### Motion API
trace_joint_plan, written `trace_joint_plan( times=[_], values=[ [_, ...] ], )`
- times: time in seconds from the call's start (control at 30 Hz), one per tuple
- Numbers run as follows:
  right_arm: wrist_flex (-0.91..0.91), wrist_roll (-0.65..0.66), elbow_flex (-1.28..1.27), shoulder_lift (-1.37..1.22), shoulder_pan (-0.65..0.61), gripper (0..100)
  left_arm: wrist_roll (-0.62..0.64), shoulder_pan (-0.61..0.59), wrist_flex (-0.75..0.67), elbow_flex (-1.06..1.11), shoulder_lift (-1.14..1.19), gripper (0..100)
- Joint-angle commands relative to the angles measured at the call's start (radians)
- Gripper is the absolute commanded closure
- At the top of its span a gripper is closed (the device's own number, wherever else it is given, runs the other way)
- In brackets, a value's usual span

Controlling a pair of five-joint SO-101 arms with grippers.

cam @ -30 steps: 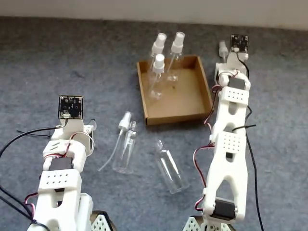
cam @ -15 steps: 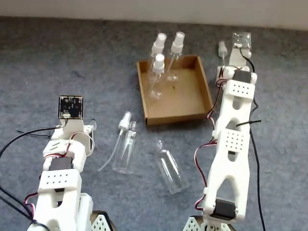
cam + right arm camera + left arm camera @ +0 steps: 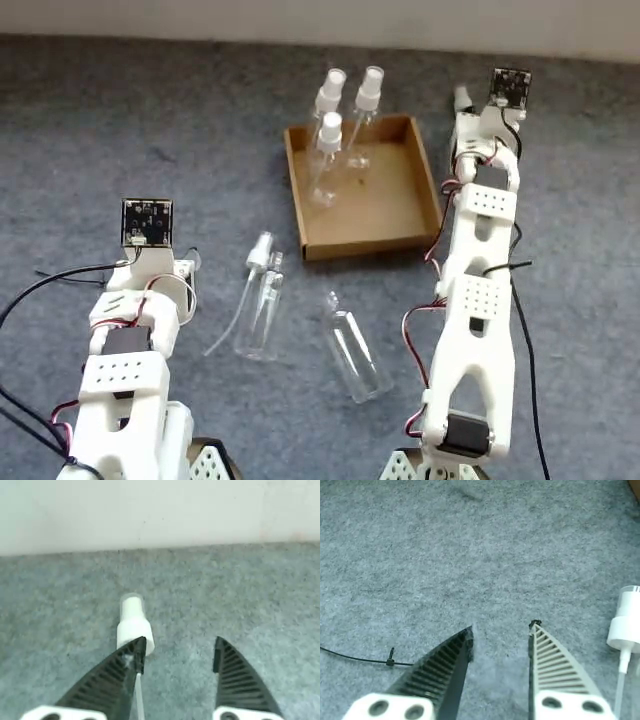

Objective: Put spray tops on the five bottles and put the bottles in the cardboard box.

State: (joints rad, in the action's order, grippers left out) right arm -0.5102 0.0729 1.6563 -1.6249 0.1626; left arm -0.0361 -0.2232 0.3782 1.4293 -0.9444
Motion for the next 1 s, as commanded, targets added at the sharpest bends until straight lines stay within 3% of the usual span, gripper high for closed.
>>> trace_joint_plan(
  times=[0.0,0.23,0.5,0.8,0.97],
  values=[
    [0.096,-0.017,0.102,0.024,-0.01,78.9,0.008,0.013,-0.012,-0.004,-0.01,83],
    [0.311,-0.009,-0.116,0.012,-0.05,78.9,0.008,0.042,-0.012,-0.004,-0.01,83],
    [0.314,-0.011,-0.205,0.018,-0.021,79.1,0.008,0.059,-0.012,-0.004,-0.008,83],
    [0.32,-0.012,-0.202,0.013,-0.021,99.1,0.008,0.059,-0.012,-0.004,-0.008,83],
    [0.314,-0.009,-0.199,0.013,-0.016,99.4,0.008,0.059,-0.012,-0.004,-0.008,83]
  ],
)
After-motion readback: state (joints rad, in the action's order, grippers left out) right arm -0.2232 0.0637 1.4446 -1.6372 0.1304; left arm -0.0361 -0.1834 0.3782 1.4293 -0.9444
